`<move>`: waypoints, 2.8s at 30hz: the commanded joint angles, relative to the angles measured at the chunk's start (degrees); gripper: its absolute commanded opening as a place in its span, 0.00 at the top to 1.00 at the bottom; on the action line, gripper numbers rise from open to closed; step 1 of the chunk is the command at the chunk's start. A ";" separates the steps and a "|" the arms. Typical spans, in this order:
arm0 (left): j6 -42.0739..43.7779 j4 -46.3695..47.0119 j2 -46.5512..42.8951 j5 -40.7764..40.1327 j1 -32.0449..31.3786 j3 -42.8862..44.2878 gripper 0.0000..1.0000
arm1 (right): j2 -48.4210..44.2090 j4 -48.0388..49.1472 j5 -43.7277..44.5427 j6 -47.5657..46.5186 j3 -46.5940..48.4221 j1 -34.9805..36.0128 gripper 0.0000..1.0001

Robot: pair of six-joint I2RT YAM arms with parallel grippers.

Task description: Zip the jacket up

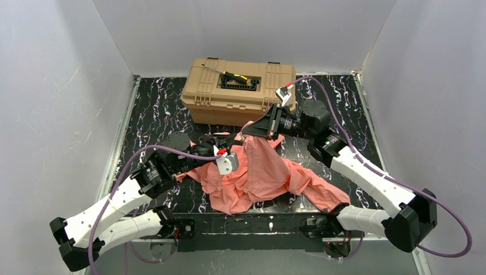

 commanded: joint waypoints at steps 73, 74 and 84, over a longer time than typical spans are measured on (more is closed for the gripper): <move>-34.16 -1.08 5.55 36.95 16.72 -6.18 1.00 | -1.70 23.83 80.22 -129.25 -19.55 58.20 0.43; -33.97 -1.11 5.64 37.03 16.68 -6.17 1.00 | -1.62 24.17 80.17 -129.04 -19.55 58.19 0.45; -31.38 -3.07 4.89 37.99 16.68 -6.25 1.00 | -2.57 25.48 77.82 -125.41 -18.25 56.56 0.99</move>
